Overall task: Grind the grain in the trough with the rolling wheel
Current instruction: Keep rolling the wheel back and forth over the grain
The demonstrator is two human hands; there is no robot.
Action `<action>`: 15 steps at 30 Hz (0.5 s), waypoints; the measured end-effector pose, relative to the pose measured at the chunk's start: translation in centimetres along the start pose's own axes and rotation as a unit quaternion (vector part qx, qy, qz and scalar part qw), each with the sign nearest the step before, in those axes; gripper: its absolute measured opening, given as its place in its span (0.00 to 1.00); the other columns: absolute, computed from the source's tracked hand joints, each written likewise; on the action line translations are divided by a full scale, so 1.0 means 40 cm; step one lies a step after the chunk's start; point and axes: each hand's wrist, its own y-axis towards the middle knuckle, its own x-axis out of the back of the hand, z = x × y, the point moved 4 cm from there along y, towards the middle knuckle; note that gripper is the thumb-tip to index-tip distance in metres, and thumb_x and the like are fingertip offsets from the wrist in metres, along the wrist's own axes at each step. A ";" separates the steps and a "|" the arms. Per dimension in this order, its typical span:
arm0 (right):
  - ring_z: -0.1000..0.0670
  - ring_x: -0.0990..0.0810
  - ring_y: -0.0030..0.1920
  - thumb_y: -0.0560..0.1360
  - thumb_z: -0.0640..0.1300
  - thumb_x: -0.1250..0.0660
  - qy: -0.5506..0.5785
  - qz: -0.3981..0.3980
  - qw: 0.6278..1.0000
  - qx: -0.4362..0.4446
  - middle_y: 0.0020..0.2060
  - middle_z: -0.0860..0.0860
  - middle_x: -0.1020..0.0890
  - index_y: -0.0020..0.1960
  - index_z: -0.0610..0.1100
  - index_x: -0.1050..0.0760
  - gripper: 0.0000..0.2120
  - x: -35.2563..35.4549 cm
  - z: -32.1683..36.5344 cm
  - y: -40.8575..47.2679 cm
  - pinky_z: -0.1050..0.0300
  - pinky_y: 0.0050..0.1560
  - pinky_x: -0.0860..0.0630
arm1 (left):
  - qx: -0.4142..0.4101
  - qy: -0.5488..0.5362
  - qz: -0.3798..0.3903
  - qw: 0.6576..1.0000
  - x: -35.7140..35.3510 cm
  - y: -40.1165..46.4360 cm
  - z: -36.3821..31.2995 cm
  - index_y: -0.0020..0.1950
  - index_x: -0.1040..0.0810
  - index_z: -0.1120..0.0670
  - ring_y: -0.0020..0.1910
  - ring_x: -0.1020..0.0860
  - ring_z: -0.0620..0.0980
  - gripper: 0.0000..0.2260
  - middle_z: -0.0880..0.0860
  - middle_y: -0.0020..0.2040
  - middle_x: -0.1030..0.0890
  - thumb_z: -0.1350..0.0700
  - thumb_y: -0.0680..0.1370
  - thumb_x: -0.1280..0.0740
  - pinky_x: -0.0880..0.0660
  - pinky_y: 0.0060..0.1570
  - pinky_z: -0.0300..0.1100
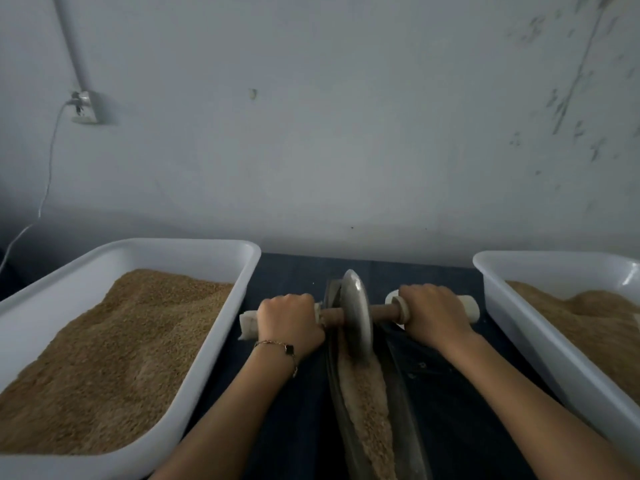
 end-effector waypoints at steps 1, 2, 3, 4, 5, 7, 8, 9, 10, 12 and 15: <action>0.51 0.24 0.40 0.71 0.47 0.35 0.012 -0.009 1.000 -0.010 0.40 0.54 0.21 0.41 0.53 0.33 0.06 -0.004 -0.001 -0.016 0.56 0.38 0.37 | -0.005 0.013 -0.018 1.000 0.002 -0.007 -0.005 0.42 0.30 0.49 0.37 0.26 0.47 0.06 0.46 0.36 0.27 0.48 0.75 0.37 0.31 0.40 0.42; 0.51 0.25 0.39 0.71 0.46 0.36 0.017 -0.017 0.999 -0.021 0.38 0.54 0.22 0.40 0.52 0.33 0.06 -0.007 -0.001 -0.037 0.56 0.37 0.37 | -0.012 0.021 -0.037 0.999 0.004 -0.017 -0.010 0.42 0.30 0.49 0.37 0.26 0.47 0.07 0.46 0.36 0.27 0.48 0.75 0.37 0.32 0.41 0.42; 0.51 0.26 0.37 0.71 0.46 0.36 0.020 -0.020 0.999 -0.030 0.37 0.54 0.23 0.40 0.52 0.33 0.06 -0.007 -0.001 -0.060 0.56 0.36 0.37 | -0.019 0.025 -0.050 0.998 0.008 -0.030 -0.015 0.42 0.31 0.49 0.38 0.27 0.47 0.07 0.46 0.36 0.27 0.48 0.75 0.36 0.32 0.42 0.41; 0.51 0.28 0.36 0.72 0.45 0.36 0.026 -0.020 0.999 -0.034 0.36 0.54 0.24 0.40 0.52 0.33 0.06 -0.003 0.000 -0.083 0.56 0.36 0.38 | -0.029 0.027 -0.059 0.997 0.011 -0.044 -0.018 0.42 0.32 0.49 0.38 0.27 0.46 0.07 0.46 0.37 0.26 0.48 0.75 0.36 0.32 0.42 0.41; 0.52 0.29 0.36 0.72 0.45 0.35 0.032 -0.017 0.999 -0.033 0.36 0.55 0.26 0.40 0.52 0.33 0.07 0.002 0.000 -0.106 0.57 0.35 0.38 | -0.037 0.029 -0.061 0.997 0.013 -0.063 -0.020 0.42 0.33 0.49 0.39 0.27 0.46 0.07 0.46 0.39 0.25 0.48 0.75 0.37 0.32 0.43 0.40; 0.51 0.27 0.37 0.72 0.44 0.34 0.037 -0.006 0.999 -0.021 0.39 0.54 0.25 0.44 0.52 0.31 0.06 0.024 0.009 -0.149 0.58 0.35 0.38 | -0.050 0.027 -0.053 0.997 0.021 -0.106 -0.022 0.42 0.33 0.47 0.41 0.26 0.45 0.07 0.45 0.41 0.23 0.47 0.75 0.38 0.33 0.43 0.40; 0.50 0.25 0.38 0.71 0.44 0.34 0.035 0.001 0.999 -0.013 0.41 0.54 0.24 0.46 0.52 0.31 0.07 0.036 0.013 -0.170 0.58 0.36 0.37 | -0.056 0.021 -0.046 0.997 0.025 -0.129 -0.021 0.43 0.33 0.47 0.41 0.26 0.45 0.06 0.44 0.42 0.24 0.47 0.75 0.38 0.33 0.44 0.39; 0.50 0.25 0.40 0.71 0.44 0.34 0.031 0.009 0.999 -0.005 0.42 0.54 0.24 0.46 0.52 0.31 0.08 0.048 0.018 -0.192 0.58 0.37 0.37 | -0.059 0.013 -0.036 0.998 0.030 -0.152 -0.018 0.43 0.34 0.46 0.41 0.26 0.44 0.06 0.43 0.41 0.25 0.46 0.76 0.39 0.33 0.44 0.39; 0.51 0.26 0.40 0.71 0.44 0.34 0.024 0.017 1.000 0.004 0.42 0.55 0.24 0.45 0.54 0.33 0.09 0.064 0.023 -0.213 0.58 0.38 0.37 | -0.062 -0.001 -0.030 0.998 0.038 -0.175 -0.016 0.43 0.35 0.45 0.41 0.28 0.43 0.07 0.43 0.40 0.27 0.45 0.76 0.39 0.34 0.43 0.39; 0.54 0.30 0.39 0.70 0.45 0.33 0.005 0.019 1.000 0.023 0.42 0.56 0.24 0.43 0.55 0.35 0.11 0.095 0.029 -0.255 0.59 0.39 0.38 | -0.066 -0.016 -0.017 0.998 0.058 -0.230 -0.017 0.42 0.37 0.44 0.39 0.29 0.42 0.09 0.42 0.39 0.29 0.44 0.75 0.38 0.36 0.41 0.38; 0.57 0.35 0.36 0.68 0.46 0.30 0.005 0.014 0.999 0.033 0.38 0.58 0.26 0.40 0.57 0.38 0.15 0.133 0.027 -0.304 0.60 0.36 0.41 | -0.104 -0.042 -0.033 0.993 0.090 -0.302 -0.032 0.34 0.36 0.46 0.27 0.26 0.45 0.20 0.46 0.28 0.27 0.47 0.58 0.24 0.36 0.30 0.39</action>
